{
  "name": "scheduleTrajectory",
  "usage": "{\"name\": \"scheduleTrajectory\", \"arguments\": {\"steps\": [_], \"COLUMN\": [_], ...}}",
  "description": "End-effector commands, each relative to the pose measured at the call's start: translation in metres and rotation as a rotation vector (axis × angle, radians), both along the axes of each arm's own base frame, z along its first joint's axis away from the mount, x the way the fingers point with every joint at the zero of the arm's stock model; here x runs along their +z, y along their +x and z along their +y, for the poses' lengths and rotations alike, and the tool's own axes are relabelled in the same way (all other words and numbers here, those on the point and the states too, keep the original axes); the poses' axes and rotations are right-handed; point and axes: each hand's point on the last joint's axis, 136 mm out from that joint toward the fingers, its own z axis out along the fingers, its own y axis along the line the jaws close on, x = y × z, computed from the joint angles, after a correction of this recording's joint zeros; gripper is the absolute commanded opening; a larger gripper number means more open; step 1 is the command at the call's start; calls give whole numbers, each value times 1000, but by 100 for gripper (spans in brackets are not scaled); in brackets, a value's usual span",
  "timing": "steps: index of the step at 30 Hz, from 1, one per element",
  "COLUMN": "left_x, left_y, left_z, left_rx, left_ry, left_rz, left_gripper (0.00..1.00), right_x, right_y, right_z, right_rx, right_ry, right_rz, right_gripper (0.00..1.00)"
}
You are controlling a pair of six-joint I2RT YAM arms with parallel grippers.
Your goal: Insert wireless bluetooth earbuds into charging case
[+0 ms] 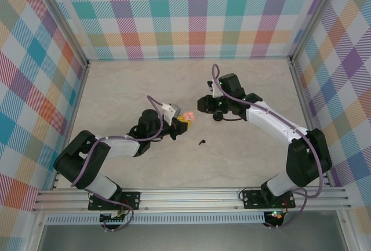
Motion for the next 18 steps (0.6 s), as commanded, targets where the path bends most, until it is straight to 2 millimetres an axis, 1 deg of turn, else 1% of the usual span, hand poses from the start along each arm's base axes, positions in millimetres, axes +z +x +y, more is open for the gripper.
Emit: {"name": "scheduleTrajectory", "arguments": {"steps": [1, 9, 18], "left_x": [21, 33, 45], "left_y": [-7, -7, -6], "left_z": [-12, -15, -14], "left_rx": [-62, -71, -62], "left_ry": [-59, -93, -109], "left_rz": [-44, -26, -26], "left_gripper": [15, 15, 14], "right_x": [22, 34, 32], "right_y": [-4, -9, -12], "right_z": [10, 22, 29], "right_rx": [54, 84, 102], "right_ry": [52, 79, 77], "right_rz": [-92, -147, -149], "right_gripper": [27, 27, 27]}}
